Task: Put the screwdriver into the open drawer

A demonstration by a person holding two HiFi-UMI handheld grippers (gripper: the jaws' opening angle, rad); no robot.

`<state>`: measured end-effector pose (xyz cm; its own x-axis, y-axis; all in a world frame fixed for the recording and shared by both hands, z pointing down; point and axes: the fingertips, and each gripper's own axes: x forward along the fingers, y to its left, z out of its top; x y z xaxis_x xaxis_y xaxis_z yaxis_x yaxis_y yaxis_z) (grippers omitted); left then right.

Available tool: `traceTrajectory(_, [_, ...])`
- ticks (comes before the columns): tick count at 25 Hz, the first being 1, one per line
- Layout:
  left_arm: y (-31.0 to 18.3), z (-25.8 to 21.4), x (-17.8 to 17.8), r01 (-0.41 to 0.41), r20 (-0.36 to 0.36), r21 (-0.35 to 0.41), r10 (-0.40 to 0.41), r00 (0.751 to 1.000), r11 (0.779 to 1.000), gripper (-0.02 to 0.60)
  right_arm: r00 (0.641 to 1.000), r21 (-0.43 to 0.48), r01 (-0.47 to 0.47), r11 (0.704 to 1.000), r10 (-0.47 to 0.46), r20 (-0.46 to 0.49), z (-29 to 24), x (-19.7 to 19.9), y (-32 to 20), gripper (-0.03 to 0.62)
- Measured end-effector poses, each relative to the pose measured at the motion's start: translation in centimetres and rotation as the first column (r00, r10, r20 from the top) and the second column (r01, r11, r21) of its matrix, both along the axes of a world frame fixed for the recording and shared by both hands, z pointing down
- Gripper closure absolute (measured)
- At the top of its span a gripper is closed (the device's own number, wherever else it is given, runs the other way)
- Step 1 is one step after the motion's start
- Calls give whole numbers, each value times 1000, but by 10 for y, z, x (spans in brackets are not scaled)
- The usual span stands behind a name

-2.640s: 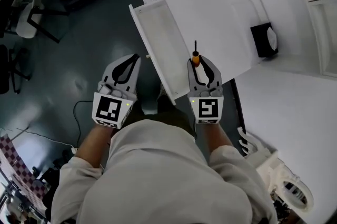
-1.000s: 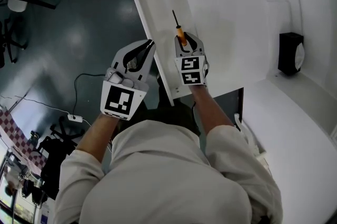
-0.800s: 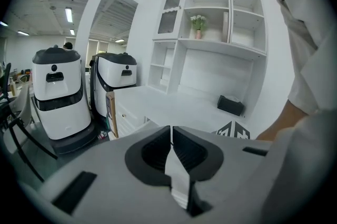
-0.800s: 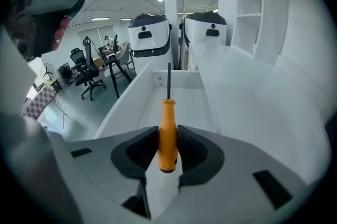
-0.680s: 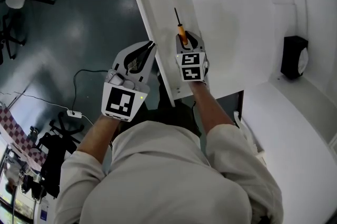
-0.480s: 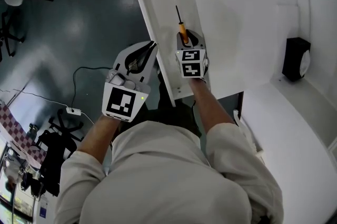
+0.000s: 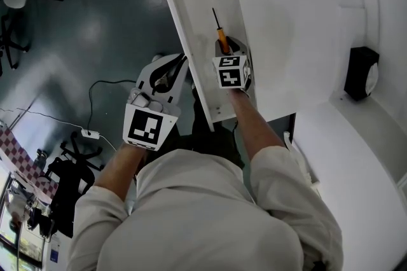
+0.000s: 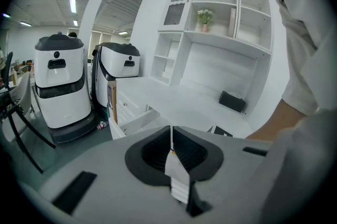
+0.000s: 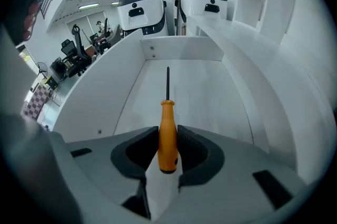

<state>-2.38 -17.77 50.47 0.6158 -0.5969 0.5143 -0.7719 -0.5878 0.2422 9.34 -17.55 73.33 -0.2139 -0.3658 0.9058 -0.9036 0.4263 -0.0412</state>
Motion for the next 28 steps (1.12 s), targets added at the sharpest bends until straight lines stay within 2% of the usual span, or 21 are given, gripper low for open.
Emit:
traceTrajectory(20, [3,13,6,-21,10,-36,21,1000,999,565,998,-124,-58,991,58,-2,26,7,5,473])
traceTrajectory(28, [5,9,7,-16,5,-29,16,1000,999,565,998,-63,-59,996,60,11,18,9,4,470])
